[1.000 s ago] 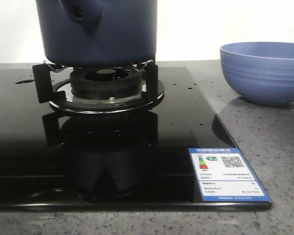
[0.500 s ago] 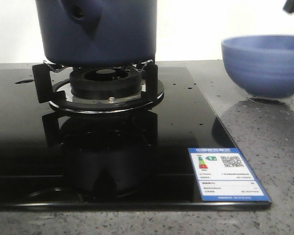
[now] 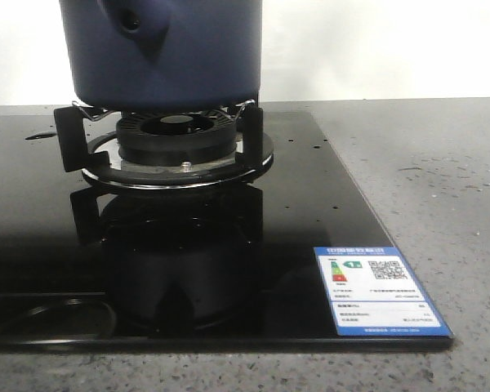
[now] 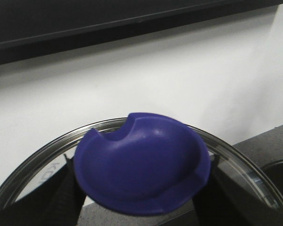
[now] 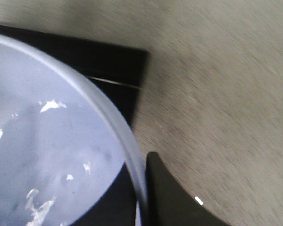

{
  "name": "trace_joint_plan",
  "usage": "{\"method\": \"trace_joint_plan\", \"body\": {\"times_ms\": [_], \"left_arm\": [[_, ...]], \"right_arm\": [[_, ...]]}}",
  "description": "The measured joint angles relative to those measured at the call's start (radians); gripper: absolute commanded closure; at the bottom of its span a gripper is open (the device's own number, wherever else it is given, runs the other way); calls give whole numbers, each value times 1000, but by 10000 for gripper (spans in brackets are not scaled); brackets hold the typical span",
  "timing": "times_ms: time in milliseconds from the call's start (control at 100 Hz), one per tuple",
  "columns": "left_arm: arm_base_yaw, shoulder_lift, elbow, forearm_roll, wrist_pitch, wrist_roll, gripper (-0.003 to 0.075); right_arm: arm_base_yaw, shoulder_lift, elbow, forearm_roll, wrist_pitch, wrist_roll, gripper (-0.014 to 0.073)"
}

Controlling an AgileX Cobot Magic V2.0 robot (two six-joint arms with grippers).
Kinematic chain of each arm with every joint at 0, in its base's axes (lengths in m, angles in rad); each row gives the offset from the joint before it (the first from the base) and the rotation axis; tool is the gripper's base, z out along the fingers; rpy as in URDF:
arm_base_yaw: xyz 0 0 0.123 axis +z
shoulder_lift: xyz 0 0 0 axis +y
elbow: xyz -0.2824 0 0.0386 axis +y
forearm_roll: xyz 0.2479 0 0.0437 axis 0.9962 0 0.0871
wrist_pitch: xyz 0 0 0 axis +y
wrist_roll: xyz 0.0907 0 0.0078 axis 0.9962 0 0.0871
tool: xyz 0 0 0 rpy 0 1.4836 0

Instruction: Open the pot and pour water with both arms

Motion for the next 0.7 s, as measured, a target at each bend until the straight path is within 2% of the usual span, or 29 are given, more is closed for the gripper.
{"method": "trace_joint_plan", "body": {"times_ms": [240,340,700], "left_arm": [[0,0,21,0,-29,-21,349],[0,0,22,0,-35,-21,349],[0,0,22,0,-53,-21,349]], "right_arm": [[144,151,-241,2,17,7,634],[194,191,-300,6,-23,8,634],[277,213,-282,12,-271,-30,634]]}}
